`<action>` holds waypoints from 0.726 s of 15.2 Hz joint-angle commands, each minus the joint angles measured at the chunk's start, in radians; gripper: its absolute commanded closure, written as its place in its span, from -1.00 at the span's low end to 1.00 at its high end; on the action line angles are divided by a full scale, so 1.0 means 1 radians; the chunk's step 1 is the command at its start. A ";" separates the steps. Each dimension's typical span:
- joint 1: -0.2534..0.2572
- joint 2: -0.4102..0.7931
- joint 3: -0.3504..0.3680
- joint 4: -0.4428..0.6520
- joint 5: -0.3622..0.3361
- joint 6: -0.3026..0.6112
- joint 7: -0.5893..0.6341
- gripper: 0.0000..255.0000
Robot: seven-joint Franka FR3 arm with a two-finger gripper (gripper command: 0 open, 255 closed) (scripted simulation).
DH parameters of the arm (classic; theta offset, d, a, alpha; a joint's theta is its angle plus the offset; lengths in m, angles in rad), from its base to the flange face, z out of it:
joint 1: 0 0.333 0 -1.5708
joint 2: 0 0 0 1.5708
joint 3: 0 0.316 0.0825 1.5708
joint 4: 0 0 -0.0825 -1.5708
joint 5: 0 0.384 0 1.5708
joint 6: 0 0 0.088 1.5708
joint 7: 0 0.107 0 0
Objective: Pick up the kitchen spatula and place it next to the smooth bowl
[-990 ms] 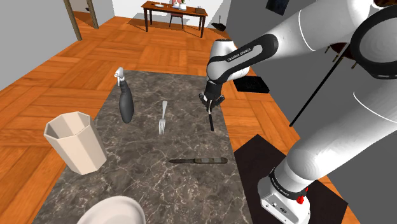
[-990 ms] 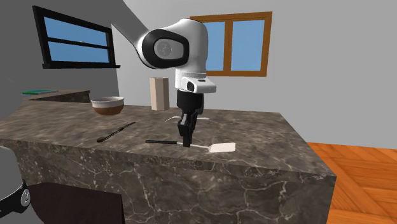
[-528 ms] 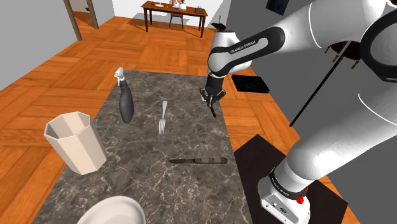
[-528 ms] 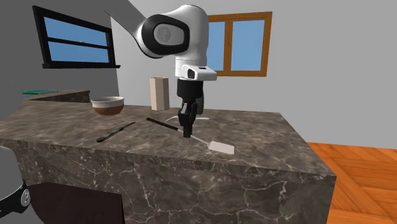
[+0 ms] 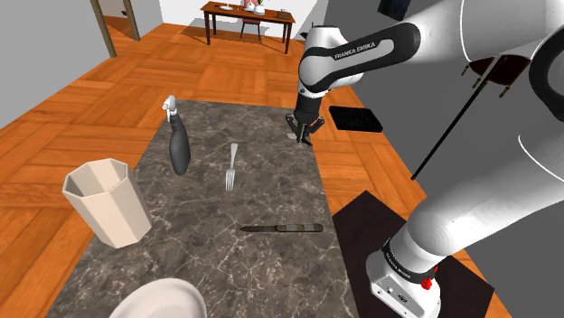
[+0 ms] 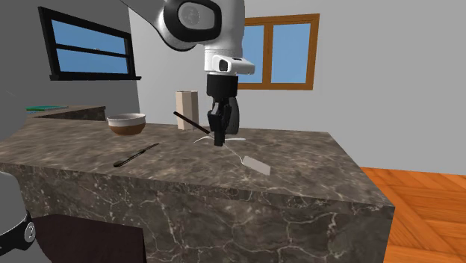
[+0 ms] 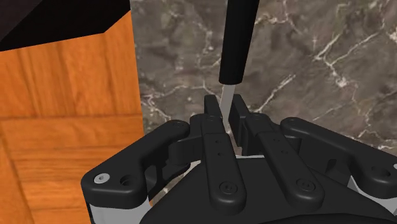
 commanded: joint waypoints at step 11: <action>-0.001 -0.056 -0.005 0.109 0.000 -0.165 0.003 1.00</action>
